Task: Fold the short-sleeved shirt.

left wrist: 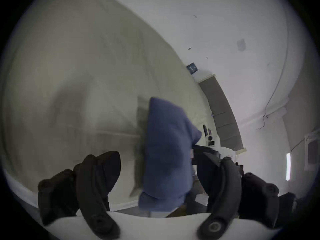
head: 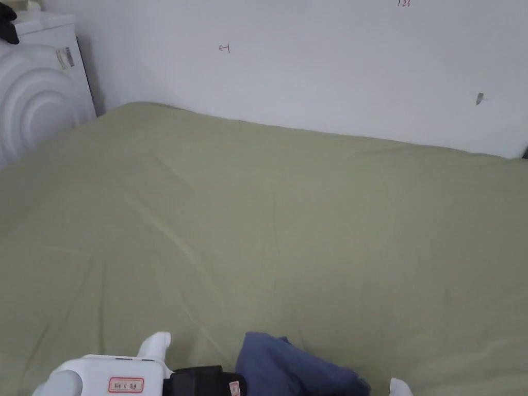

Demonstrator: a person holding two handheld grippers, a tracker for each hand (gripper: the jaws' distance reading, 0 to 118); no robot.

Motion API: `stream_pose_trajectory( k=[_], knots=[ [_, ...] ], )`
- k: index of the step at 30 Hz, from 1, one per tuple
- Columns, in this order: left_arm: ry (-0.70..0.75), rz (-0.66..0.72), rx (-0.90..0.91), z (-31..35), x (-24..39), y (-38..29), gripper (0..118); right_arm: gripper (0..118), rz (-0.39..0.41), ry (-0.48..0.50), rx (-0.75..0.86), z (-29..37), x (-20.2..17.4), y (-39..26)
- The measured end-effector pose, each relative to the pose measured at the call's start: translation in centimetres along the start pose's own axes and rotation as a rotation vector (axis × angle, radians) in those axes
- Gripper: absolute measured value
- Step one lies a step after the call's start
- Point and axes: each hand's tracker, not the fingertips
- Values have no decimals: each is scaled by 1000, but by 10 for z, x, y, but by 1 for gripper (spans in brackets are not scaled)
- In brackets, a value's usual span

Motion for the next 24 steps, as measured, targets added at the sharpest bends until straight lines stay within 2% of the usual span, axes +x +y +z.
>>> stream_pose_trajectory(
  k=[1, 3, 7, 8, 10, 11, 12, 15, 17, 19, 22, 24],
  knots=[
    [-2, 12, -9, -6, -6, 0, 95, 1, 0, 1, 1, 0, -1, 0],
    [-122, -7, 75, -5, -9, -3, 95, 1, 8, -1, 1, 0, -1, 0],
    [-163, 86, 83, -15, -12, -5, 94, 1, 1, 13, 3, 0, 3, -1],
    [-192, 78, 72, -20, -10, -5, 87, 1, -3, 16, 6, 0, 3, -1],
    [-210, 78, -8, -36, -4, -7, 64, 1, -6, 18, 12, 0, 3, -2],
    [-198, 81, -68, -46, 0, -9, 57, 1, -4, 19, 15, 0, 4, -3],
    [-147, 67, -80, -51, 2, -9, 55, 1, 0, 15, 18, 0, 4, -3],
    [-162, 113, -49, -39, -2, -4, 49, 1, -2, 19, 30, 2, 4, -5],
    [-112, 35, -22, -28, 1, -3, 32, 1, 14, 19, 35, 2, 0, -7],
    [-123, -26, -28, -19, 8, -2, 30, 1, 73, 5, 52, 3, -10, -9],
    [-134, -62, -17, 4, 3, 16, 30, 1, 104, 26, 70, 3, -25, -10],
    [-89, -77, 4, 29, -9, 33, 30, 1, 124, 25, 77, 2, -37, -9]
  ],
)
